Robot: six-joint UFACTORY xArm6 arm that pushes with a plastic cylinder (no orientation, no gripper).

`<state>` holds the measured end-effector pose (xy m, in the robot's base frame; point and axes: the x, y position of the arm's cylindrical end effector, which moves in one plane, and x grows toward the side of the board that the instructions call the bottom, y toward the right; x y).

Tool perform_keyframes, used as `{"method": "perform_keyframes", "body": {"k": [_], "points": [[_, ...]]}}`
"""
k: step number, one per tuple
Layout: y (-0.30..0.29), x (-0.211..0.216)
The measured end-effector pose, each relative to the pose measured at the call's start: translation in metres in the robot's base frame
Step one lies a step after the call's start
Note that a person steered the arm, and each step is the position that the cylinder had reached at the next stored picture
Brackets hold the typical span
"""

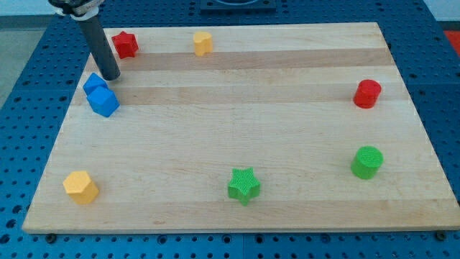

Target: Move red star towards center

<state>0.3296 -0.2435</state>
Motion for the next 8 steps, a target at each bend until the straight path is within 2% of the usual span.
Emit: {"method": "perform_keyframes", "body": {"k": [1,3,4,7,8], "points": [[-0.013,-0.021],[-0.017,-0.110],[0.002,-0.099],[0.071,0.036],[0.070,0.035]]}}
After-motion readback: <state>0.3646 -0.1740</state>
